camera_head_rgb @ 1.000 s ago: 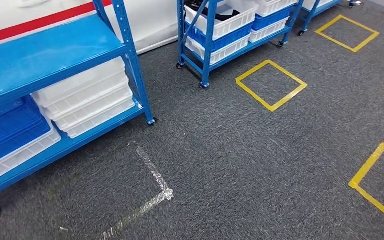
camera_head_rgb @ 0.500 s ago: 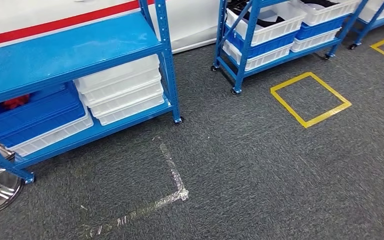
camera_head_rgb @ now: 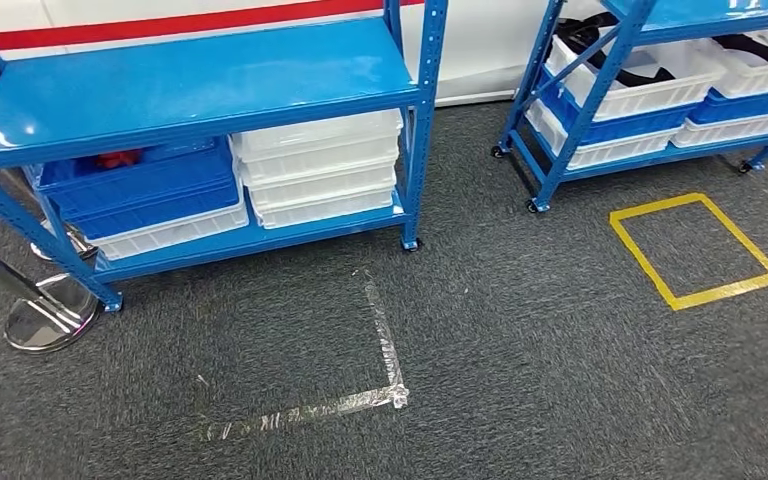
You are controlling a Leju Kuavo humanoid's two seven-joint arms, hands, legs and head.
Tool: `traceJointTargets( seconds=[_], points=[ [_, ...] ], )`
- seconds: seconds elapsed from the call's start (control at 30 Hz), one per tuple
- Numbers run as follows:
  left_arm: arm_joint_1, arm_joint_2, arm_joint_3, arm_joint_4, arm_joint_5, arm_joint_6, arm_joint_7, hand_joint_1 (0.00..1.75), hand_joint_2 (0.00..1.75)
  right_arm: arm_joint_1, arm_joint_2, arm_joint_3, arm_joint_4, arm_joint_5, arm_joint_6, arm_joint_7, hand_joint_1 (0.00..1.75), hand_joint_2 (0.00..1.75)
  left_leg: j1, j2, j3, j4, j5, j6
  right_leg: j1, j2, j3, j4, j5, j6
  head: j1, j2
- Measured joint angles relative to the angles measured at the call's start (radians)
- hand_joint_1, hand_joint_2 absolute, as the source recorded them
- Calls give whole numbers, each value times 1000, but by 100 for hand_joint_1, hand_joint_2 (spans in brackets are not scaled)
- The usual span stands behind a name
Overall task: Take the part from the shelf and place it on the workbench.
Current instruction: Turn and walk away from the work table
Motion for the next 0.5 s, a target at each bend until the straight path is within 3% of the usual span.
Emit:
traceJointTargets(
  seconds=[0.03, 0.07, 0.1, 0.17, 0.2, 0.27, 0.33, 0.4, 0.43, 0.5],
  points=[
    [-1, 0, 0, 0, 0, -1, 0, 0, 0, 0, -1, 1, 0, 0, -1, -3, 0, 0, -1, -14, 1, 1, -1, 1, 1, 7, -31, 52, -11, 0, 0, 0],
    [-1, 0, 0, 0, 1, -2, -1, 0, 0, 0, -2, 2, -1, -1, -3, -6, 0, 0, -1, -30, 2, 2, -2, 2, 2, 10, -46, 71, 0, -2, 0, 0],
    [-1, 0, 0, 0, 2, -2, -1, 0, 0, -1, -3, 5, -1, -1, -4, -8, 0, 0, -1, -46, 4, 4, -3, 2, 2, 13, -45, 51, 30, -4, 0, 0],
    [0, 0, 0, 0, 5, -2, -2, 0, 0, 0, -5, 11, -1, -2, -7, -9, 0, 0, -1, -76, 6, 7, -6, -1, 1, 31, -5, -70, 115, -12, 0, 0],
    [0, 0, 0, 0, 7, -1, -3, 0, 0, 1, -7, 14, -1, -5, -9, -9, 0, 0, -2, -89, 4, 12, -7, -3, 0, 45, 15, -130, 142, -15, 1, 0],
    [2, 0, 0, 0, 9, 0, -4, 0, 0, 1, -9, 19, -1, -34, -26, -5, 0, 0, -3, -104, -5, 17, -7, -11, -1, 63, 29, -186, 153, -18, 1, 0],
    [6, 2, 0, 0, 10, 0, -4, 0, 0, 0, -8, 13, -2, -107, -55, 6, 0, 87, -3, -114, -10, 15, -5, -22, -3, 59, 30, -194, 153, -23, 0, 0],
    [8, 5, 0, 1, 11, 0, -1, 0, 0, 5, -6, -4, -2, -187, -77, 11, 0, 175, -5, -85, -19, 36, -22, -33, -7, 49, 39, -202, 158, -32, -5, 0],
    [7, 6, 0, 1, 11, 0, 1, 0, 0, 8, -6, -14, -2, -215, -84, 8, 0, 175, -5, -59, -36, 73, -45, -39, -9, 43, 42, -206, 160, -37, -9, 0],
    [4, 6, 0, 1, 14, -1, 5, 0, 0, 15, -7, -31, -2, -243, -97, 2, 0, 175, 2, -16, -97, 200, -104, -52, -8, 29, 44, -206, 160, -44, -16, 0]
  ],
)
